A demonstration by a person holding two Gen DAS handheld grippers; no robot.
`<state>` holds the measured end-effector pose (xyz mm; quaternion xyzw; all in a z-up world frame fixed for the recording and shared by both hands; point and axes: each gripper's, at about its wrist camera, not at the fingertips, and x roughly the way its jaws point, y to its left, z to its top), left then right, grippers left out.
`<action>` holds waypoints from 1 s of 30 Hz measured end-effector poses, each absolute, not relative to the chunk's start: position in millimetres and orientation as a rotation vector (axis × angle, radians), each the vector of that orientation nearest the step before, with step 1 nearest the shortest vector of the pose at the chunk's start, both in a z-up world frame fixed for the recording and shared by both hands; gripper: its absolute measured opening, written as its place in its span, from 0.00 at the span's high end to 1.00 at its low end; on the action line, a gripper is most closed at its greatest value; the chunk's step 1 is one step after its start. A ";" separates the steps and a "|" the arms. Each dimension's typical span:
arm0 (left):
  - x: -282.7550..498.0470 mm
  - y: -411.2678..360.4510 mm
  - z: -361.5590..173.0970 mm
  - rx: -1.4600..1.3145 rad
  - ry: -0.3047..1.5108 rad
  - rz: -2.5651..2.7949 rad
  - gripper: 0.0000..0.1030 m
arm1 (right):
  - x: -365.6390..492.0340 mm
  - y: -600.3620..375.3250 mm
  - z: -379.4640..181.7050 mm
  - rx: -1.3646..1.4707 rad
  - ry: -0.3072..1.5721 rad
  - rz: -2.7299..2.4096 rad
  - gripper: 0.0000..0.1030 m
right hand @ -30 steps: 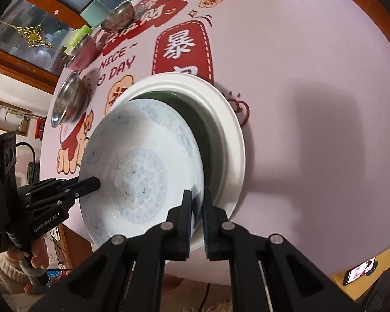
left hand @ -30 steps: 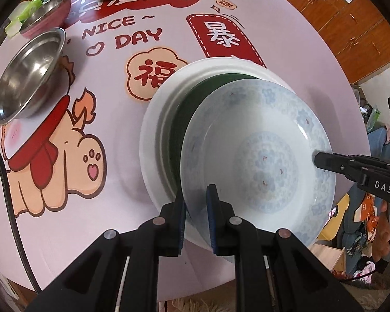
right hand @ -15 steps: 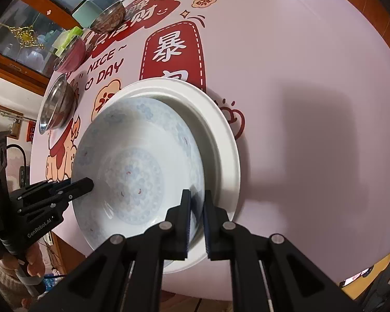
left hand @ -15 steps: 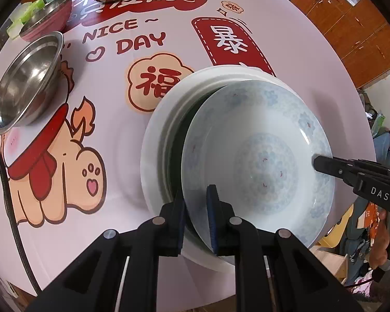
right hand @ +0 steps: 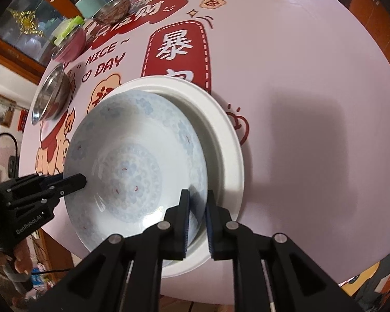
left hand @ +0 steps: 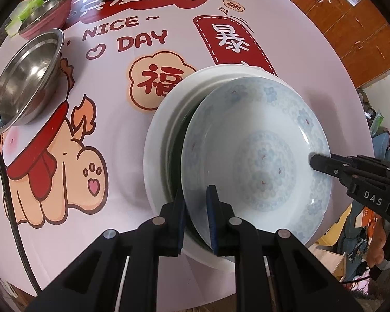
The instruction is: Organize plates and bowls
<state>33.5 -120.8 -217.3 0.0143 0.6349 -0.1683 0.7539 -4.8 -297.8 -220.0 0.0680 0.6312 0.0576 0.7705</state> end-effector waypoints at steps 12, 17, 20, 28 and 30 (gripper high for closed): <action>34.9 -123.5 -216.1 0.039 1.381 -0.389 0.78 | -1.6 -287.9 -217.1 0.039 1.356 0.077 0.83; 34.0 -124.5 -212.8 0.055 1.388 -0.407 0.74 | -1.1 -288.0 -213.8 0.053 1.348 0.072 0.82; 33.6 -126.3 -209.9 0.075 1.382 -0.404 0.69 | -0.1 -287.5 -212.5 0.053 1.346 0.072 0.80; 32.0 -122.5 -171.3 0.224 1.194 -0.329 0.24 | 2.7 -285.0 -207.6 0.048 1.336 0.049 0.78; 32.9 -120.2 -166.1 0.225 1.181 -0.323 0.24 | 3.1 -283.6 -204.2 0.040 1.331 0.042 0.78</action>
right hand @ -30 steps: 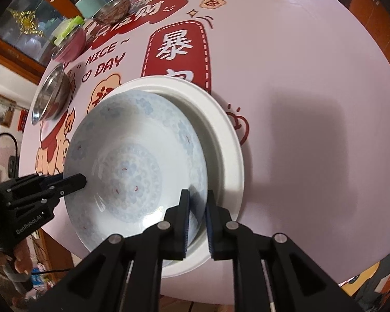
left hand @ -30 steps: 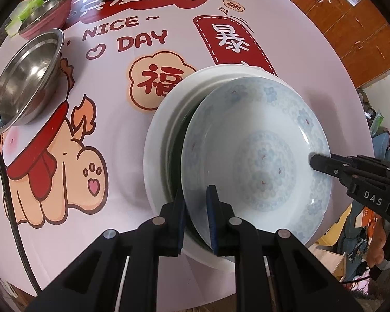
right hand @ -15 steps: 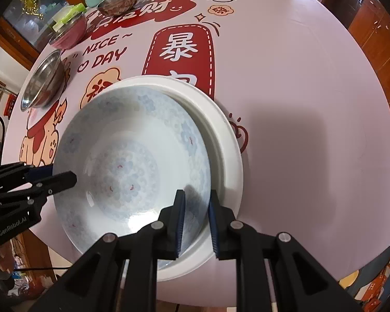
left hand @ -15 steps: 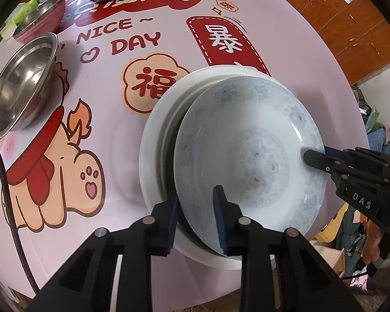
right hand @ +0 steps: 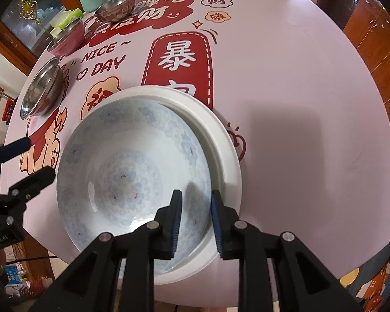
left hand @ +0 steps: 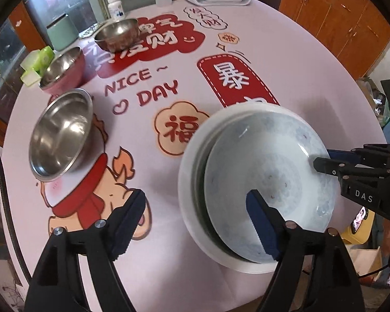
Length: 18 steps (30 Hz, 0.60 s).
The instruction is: Organize plates and bowls
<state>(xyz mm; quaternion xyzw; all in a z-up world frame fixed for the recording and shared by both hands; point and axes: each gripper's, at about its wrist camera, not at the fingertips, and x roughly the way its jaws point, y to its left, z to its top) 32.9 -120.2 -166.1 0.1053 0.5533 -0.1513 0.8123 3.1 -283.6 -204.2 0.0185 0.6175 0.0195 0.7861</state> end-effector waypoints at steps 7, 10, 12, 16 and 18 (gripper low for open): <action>22.8 -116.4 -152.0 0.223 1.144 -0.331 0.24 | 2.3 -280.2 -184.8 0.050 1.295 0.047 0.78; 17.9 -115.0 -147.2 0.214 1.143 -0.339 0.24 | 0.8 -274.0 -173.3 0.042 1.269 0.058 0.78; 14.0 -113.6 -142.3 0.209 1.137 -0.344 0.24 | -0.9 -267.6 -165.9 0.034 1.255 0.068 0.78; 6.3 -111.0 -132.0 0.202 1.117 -0.352 0.24 | -6.4 -253.7 -152.9 0.025 1.234 0.096 0.78; 2.7 -109.4 -127.0 0.201 1.105 -0.355 0.24 | -8.2 -247.8 -148.6 0.022 1.229 0.108 0.78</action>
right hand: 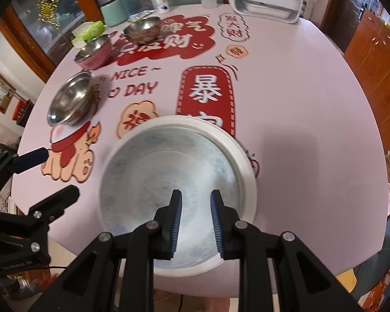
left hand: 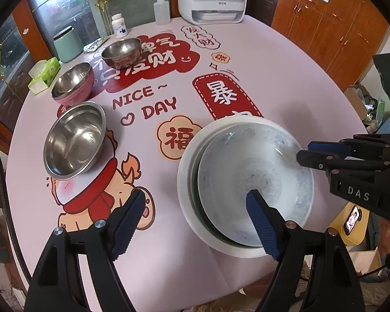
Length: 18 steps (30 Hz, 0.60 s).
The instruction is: Organize plates and bowls
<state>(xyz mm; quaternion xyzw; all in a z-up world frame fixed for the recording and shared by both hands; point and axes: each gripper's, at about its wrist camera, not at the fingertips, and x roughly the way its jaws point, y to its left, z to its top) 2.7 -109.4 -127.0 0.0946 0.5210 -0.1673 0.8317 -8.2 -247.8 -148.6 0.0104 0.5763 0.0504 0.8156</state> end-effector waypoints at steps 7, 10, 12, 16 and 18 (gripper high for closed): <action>-7.8 -95.3 -106.9 0.184 1.058 -0.342 0.24 | -12.4 -226.3 -133.6 0.040 1.208 0.148 0.78; -11.0 -87.1 -98.9 0.176 1.041 -0.322 0.24 | -13.7 -218.3 -126.7 0.040 1.192 0.165 0.78; -11.6 -82.2 -94.4 0.166 1.032 -0.308 0.24 | -12.5 -212.1 -122.1 0.035 1.183 0.183 0.78; -7.8 -72.0 -84.3 0.125 1.012 -0.272 0.23 | -4.5 -200.3 -110.9 0.022 1.175 0.240 0.78; -4.1 -68.5 -78.6 0.107 0.997 -0.243 0.23 | 2.4 -195.6 -104.6 0.014 1.166 0.270 0.78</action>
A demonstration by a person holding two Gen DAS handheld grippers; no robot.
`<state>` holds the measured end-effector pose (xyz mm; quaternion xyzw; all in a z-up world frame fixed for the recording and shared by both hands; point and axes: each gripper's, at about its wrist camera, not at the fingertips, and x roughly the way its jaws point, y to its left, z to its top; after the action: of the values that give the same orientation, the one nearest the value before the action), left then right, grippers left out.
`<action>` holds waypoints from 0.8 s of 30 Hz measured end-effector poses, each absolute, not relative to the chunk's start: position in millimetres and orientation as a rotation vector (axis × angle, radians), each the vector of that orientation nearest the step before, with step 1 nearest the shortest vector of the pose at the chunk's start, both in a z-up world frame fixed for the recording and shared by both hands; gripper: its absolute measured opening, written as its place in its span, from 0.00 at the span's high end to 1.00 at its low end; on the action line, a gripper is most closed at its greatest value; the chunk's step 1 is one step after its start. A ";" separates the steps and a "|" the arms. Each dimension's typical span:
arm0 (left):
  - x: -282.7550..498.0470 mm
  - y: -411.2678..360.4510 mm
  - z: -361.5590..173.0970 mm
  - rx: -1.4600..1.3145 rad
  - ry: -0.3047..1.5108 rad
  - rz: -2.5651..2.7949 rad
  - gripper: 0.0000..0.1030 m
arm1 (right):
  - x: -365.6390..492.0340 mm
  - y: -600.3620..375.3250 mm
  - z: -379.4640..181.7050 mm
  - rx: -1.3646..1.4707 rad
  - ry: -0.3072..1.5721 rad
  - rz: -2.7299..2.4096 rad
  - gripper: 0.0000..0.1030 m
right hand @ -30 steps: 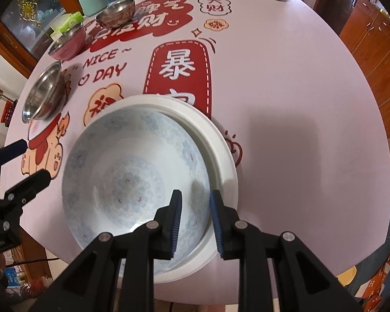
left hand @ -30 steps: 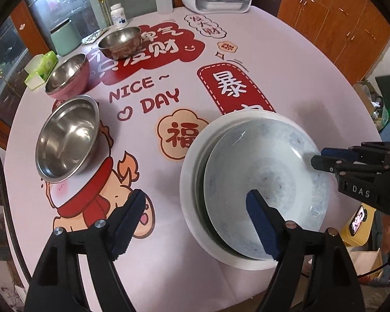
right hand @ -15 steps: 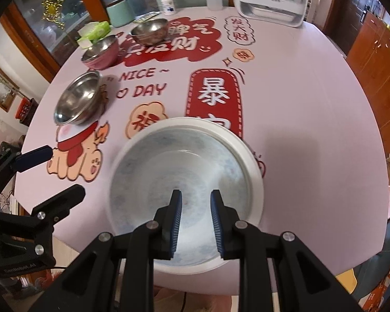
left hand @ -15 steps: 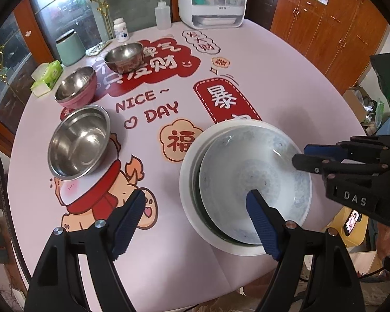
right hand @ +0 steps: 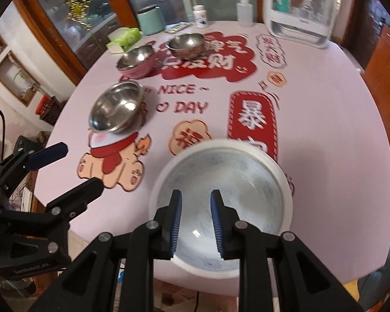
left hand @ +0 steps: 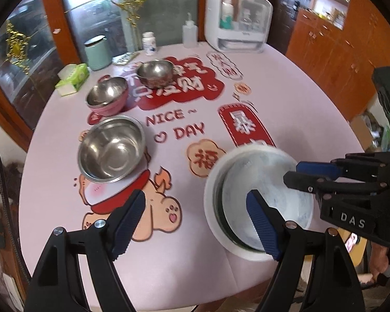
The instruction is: Organize plates and bowls
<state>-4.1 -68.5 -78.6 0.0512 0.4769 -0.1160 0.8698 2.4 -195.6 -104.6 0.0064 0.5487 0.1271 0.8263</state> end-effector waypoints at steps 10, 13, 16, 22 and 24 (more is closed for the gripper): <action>17.8 -34.7 -37.2 0.003 0.898 -0.033 0.23 | 58.7 -176.9 -69.6 0.009 1.079 0.420 0.66; 23.0 -14.0 -29.9 -0.019 0.880 0.041 0.19 | 76.8 -164.7 -64.9 0.006 1.062 0.445 0.66; 26.7 9.2 -25.0 -0.039 0.858 0.103 0.15 | 89.7 -151.3 -65.0 0.018 1.072 0.463 0.66; 52.1 56.4 -34.9 -0.077 0.865 0.123 0.14 | 105.7 -119.0 -75.4 0.029 1.112 0.447 0.66; 62.5 68.0 -41.1 -0.081 0.878 0.112 0.14 | 110.3 -108.3 -80.8 0.034 1.124 0.422 0.66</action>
<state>62.5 68.0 -41.1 -0.0392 0.4249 0.0543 0.9028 110.3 -108.3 -80.8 0.0159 0.5290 0.1986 0.8249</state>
